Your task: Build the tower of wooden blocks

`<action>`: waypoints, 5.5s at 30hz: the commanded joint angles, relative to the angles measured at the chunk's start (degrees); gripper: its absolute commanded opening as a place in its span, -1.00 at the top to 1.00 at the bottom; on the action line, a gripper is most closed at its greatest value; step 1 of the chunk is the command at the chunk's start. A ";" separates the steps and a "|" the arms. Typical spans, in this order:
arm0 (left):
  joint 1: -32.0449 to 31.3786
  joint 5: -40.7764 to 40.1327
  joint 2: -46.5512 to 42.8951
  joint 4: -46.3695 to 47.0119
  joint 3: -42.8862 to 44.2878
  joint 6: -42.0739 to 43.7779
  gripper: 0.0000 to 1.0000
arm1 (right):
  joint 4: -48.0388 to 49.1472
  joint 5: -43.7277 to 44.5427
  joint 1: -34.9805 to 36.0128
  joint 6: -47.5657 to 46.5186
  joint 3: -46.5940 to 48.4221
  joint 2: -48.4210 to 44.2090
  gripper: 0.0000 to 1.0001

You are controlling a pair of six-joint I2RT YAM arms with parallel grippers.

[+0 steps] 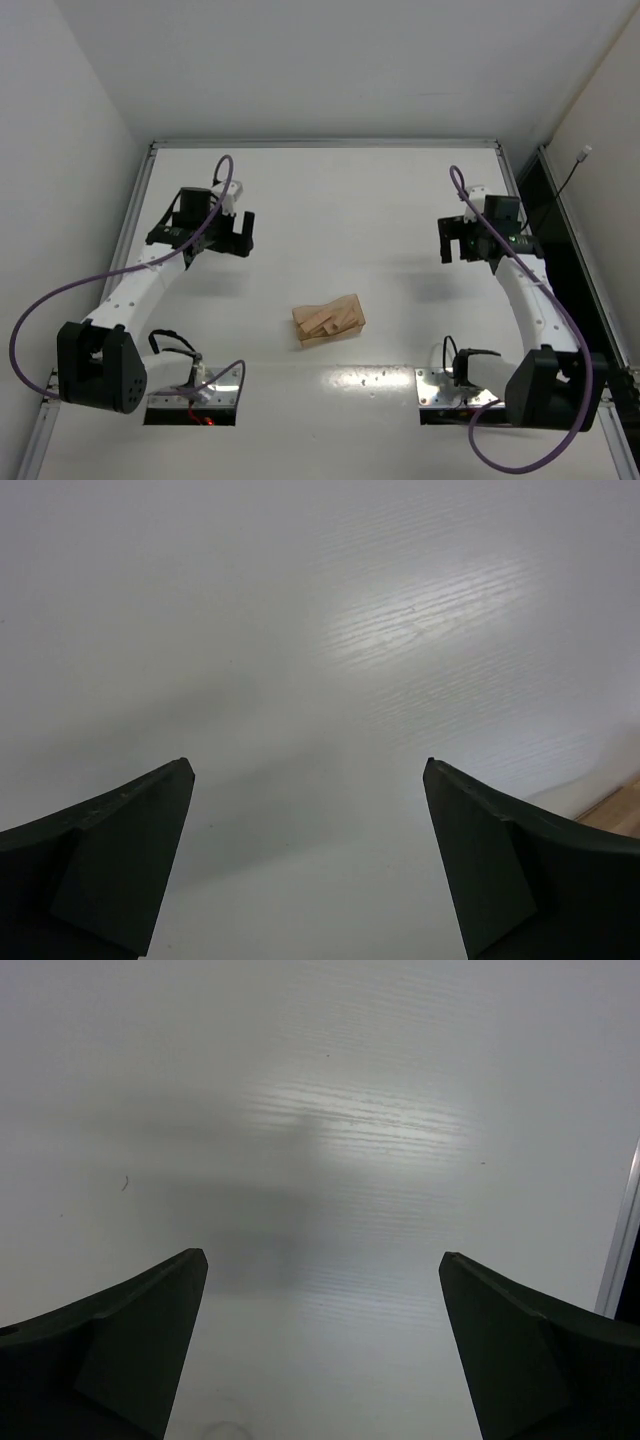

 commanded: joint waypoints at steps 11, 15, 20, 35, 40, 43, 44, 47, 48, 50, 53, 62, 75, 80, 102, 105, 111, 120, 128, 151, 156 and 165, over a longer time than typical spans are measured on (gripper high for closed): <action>-23.20 17.90 0.05 -14.33 10.24 14.62 -0.83 | 1.47 -7.29 -2.63 0.32 -0.70 -1.77 -1.00; -31.71 17.90 0.05 -16.37 9.63 14.62 -0.71 | 1.47 -8.34 -3.77 0.32 -0.70 -1.25 -1.00; -40.42 14.83 1.19 -16.37 5.32 14.09 -0.71 | 0.94 -9.49 -4.91 -0.21 -0.70 -0.72 -0.98; -52.57 5.77 8.65 -6.79 1.62 9.88 -0.66 | 0.94 -11.16 -6.50 -0.21 -0.17 1.39 -0.95; -53.18 4.36 11.21 -4.15 2.15 8.46 -0.63 | 0.94 -11.16 -6.50 -0.21 0.35 1.91 -0.95; -53.18 3.57 12.88 -3.53 2.68 7.06 -0.60 | 0.41 -11.16 -6.50 -0.21 0.35 1.92 -0.95; -53.18 3.57 13.58 -2.75 2.68 7.06 -0.60 | 0.41 -11.16 -6.50 -0.21 0.35 1.92 -0.95; -53.18 2.95 14.20 -2.04 2.16 7.06 -0.50 | 0.41 -11.16 -6.50 -0.21 0.35 1.92 -0.95; -53.18 2.95 14.81 -1.43 2.15 7.06 -0.46 | 0.41 -11.16 -6.50 -0.21 0.35 1.92 -0.95; -53.71 2.95 15.42 -1.42 2.15 7.06 -0.39 | 0.41 -11.16 -6.50 -0.21 0.35 2.53 -0.95; -55.46 2.95 15.96 -0.90 2.15 7.06 -0.27 | 0.41 -11.16 -6.50 -0.21 0.35 3.06 -0.95; -58.37 2.43 18.24 -0.37 1.62 7.06 -0.09 | 0.41 -11.16 -6.50 -0.21 0.35 3.06 -0.95; -58.37 0.49 23.25 1.30 1.62 6.00 0.58 | 0.41 -11.16 -6.50 -0.21 0.35 2.53 -0.93; -58.37 -2.49 22.73 1.30 3.46 4.86 1.00 | 0.94 -11.16 -6.50 -0.21 0.35 3.15 -0.93; -29.98 25.17 22.11 11.56 19.73 -11.92 1.00 | 0.33 -14.68 -6.50 0.85 0.35 5.43 -0.91; -29.98 28.34 22.64 15.78 17.72 -16.83 1.00 | 0.33 -15.20 -6.50 0.85 0.88 5.96 -0.91; -34.28 29.15 19.83 20.27 8.67 -21.58 1.00 | 0.33 -15.20 -6.50 0.85 0.88 5.96 -0.91; -34.90 39.16 13.42 37.58 -5.13 -33.27 1.00 | 0.33 -15.73 -7.03 0.85 0.88 6.49 -0.91; -30.95 49.35 18.58 53.59 -7.25 -45.65 1.00 | 0.33 -16.79 -7.55 0.32 0.88 8.07 -0.88; -19.61 57.10 40.74 103.33 -6.55 -84.51 1.00 | 0.33 -17.31 -7.55 0.32 0.88 9.65 -0.88; -19.08 57.62 43.54 110.88 -6.55 -90.05 1.00 | 0.33 -17.31 -7.55 0.32 1.41 9.65 -0.88; -16.45 57.62 49.52 124.15 -5.94 -100.25 1.00 | 0.33 -17.84 -7.55 0.32 1.41 10.71 -0.88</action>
